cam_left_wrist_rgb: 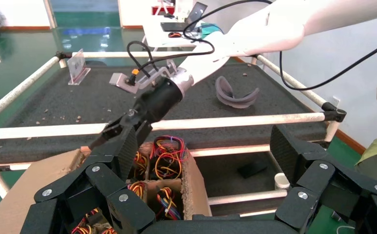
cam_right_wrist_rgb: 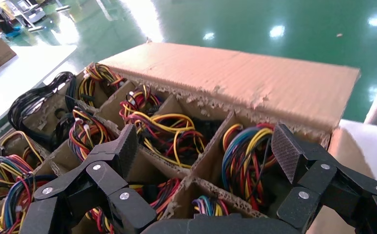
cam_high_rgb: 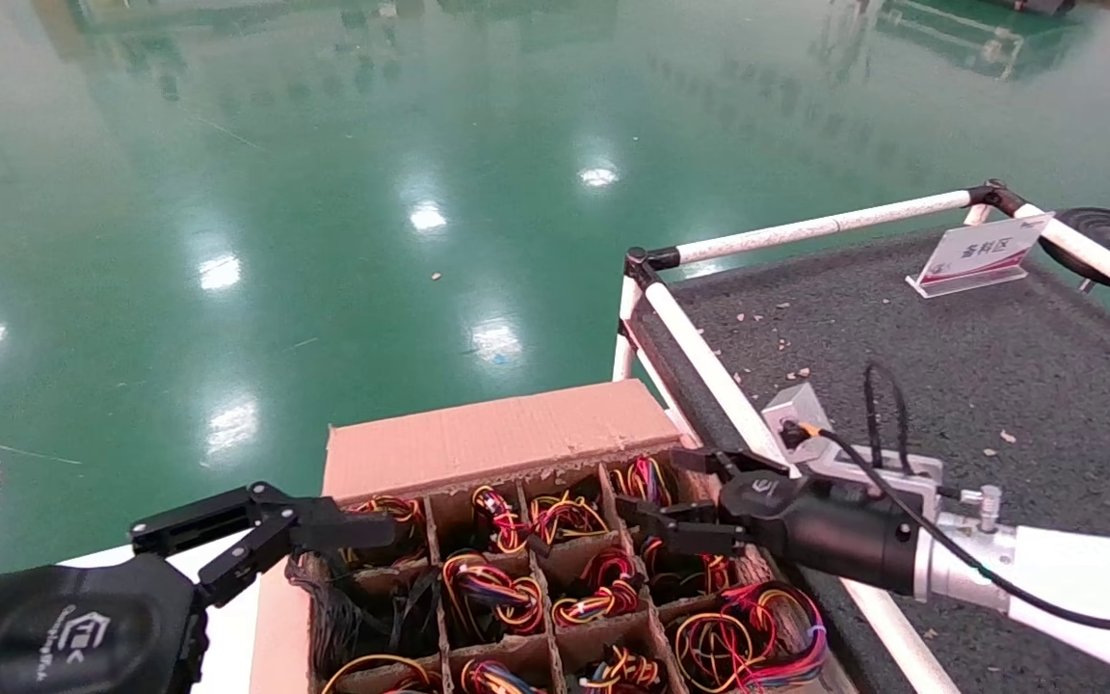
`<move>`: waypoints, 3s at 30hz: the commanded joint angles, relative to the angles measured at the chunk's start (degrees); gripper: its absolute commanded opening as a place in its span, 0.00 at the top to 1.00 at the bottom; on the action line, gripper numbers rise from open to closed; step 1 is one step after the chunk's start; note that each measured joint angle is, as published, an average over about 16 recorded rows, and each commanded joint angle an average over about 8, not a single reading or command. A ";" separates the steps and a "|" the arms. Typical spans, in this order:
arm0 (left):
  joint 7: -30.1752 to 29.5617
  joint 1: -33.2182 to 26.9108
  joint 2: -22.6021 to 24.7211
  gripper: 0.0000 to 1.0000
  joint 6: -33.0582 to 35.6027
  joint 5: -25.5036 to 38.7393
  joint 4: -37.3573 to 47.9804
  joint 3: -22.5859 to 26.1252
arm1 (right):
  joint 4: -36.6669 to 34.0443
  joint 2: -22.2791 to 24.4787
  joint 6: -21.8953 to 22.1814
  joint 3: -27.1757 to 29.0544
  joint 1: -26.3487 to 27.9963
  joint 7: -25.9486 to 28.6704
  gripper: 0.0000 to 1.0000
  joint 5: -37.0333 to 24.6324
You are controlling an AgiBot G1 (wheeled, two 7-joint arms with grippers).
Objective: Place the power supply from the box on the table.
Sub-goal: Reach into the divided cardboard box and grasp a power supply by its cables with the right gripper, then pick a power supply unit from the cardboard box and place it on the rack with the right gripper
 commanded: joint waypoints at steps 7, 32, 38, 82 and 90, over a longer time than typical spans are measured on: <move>0.02 -0.01 -0.01 0.00 -0.01 -0.02 0.00 0.03 | -2.07 -0.82 0.29 -0.05 0.09 -0.75 0.93 -0.07; 0.06 -0.03 -0.05 0.00 -0.05 -0.08 0.00 0.12 | -4.70 -2.02 2.62 -0.09 0.07 -1.09 1.00 -0.13; 0.07 -0.03 -0.06 0.00 -0.06 -0.10 0.00 0.14 | -4.87 -2.34 3.41 0.11 -0.13 -1.12 1.00 0.16; 0.15 -0.06 -0.12 0.00 -0.13 -0.20 0.00 0.30 | 5.33 -0.94 -13.19 5.22 8.05 5.61 1.00 9.45; 0.16 -0.07 -0.13 0.00 -0.14 -0.22 0.00 0.32 | 11.44 2.02 -12.73 4.54 14.20 9.34 1.00 11.28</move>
